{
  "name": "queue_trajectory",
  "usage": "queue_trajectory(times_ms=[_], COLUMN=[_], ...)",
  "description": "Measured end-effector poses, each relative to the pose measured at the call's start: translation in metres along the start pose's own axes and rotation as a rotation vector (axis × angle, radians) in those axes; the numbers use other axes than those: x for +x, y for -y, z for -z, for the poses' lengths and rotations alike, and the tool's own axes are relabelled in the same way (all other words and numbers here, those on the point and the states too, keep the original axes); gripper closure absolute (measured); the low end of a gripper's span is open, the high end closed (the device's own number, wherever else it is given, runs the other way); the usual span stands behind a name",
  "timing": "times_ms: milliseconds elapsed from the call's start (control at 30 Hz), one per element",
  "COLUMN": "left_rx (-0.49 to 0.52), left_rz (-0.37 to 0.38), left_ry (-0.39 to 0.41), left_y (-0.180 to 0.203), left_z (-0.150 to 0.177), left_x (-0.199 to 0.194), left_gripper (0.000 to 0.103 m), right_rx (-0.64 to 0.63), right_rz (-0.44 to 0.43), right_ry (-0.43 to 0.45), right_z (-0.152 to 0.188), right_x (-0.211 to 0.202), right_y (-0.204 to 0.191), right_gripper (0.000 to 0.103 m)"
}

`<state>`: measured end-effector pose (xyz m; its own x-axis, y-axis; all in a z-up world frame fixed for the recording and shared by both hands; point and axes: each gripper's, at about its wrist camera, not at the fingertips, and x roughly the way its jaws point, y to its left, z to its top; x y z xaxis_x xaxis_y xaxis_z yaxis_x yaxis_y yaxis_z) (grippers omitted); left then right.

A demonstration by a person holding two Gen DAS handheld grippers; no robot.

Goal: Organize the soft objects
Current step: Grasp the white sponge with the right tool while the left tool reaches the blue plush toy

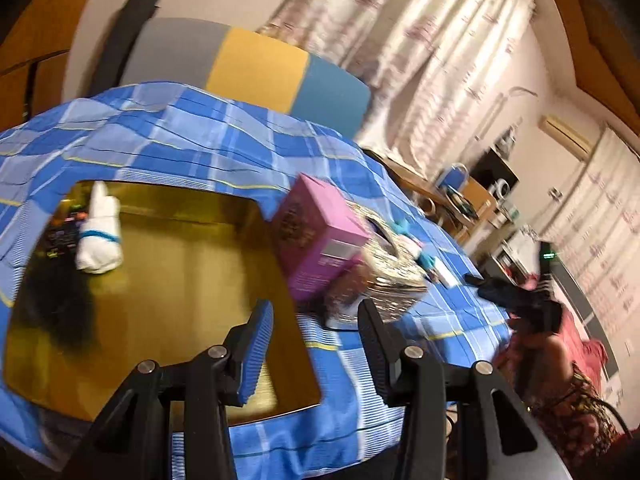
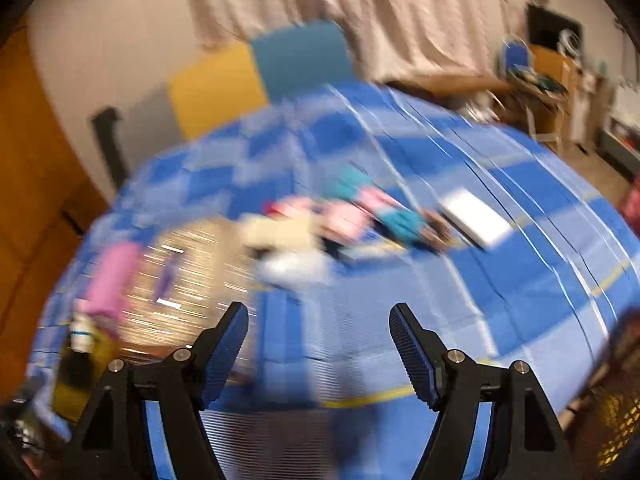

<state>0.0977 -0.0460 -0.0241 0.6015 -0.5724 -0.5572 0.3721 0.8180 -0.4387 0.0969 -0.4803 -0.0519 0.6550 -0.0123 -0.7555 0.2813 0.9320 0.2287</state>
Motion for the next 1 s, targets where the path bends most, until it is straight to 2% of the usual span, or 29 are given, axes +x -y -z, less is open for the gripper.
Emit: queue_trajectory(times_ms=[67, 133, 233, 367, 500, 600, 733, 833, 1000], left_rx=[0.017, 0.031, 0.06, 0.09, 0.105, 0.118, 0.136, 0.141, 0.166], left_rz=[0.015, 0.03, 0.056, 0.083, 0.097, 0.098, 0.09, 0.091, 0.107], left_ry=[-0.03, -0.053, -0.077, -0.1, -0.113, -0.121, -0.129, -0.133, -0.159], left_y=[0.012, 0.023, 0.04, 0.062, 0.078, 0.088, 0.099, 0.106, 0.125], left_z=[-0.001, 0.0, 0.002, 0.003, -0.001, -0.003, -0.009, -0.015, -0.022], left_x=[0.01, 0.019, 0.03, 0.042, 0.053, 0.059, 0.066, 0.072, 0.088], left_gripper=[0.059, 0.059, 0.059, 0.059, 0.059, 0.059, 0.059, 0.059, 0.059], right_rx=[0.029, 0.057, 0.059, 0.053, 0.033, 0.001, -0.061, -0.096, -0.158], right_rz=[0.041, 0.075, 0.129, 0.19, 0.228, 0.278, 0.3, 0.248, 0.303], right_ry=[-0.065, -0.085, -0.05, 0.009, -0.013, -0.089, -0.142, -0.167, -0.169], right_z=[0.003, -0.001, -0.019, -0.061, -0.096, -0.113, -0.118, -0.114, -0.11], right_x=[0.019, 0.03, 0.032, 0.041, 0.069, 0.101, 0.13, 0.142, 0.152], right_y=[0.029, 0.054, 0.082, 0.112, 0.128, 0.138, 0.142, 0.141, 0.143], right_gripper=[0.029, 0.029, 0.029, 0.028, 0.027, 0.027, 0.027, 0.027, 0.028])
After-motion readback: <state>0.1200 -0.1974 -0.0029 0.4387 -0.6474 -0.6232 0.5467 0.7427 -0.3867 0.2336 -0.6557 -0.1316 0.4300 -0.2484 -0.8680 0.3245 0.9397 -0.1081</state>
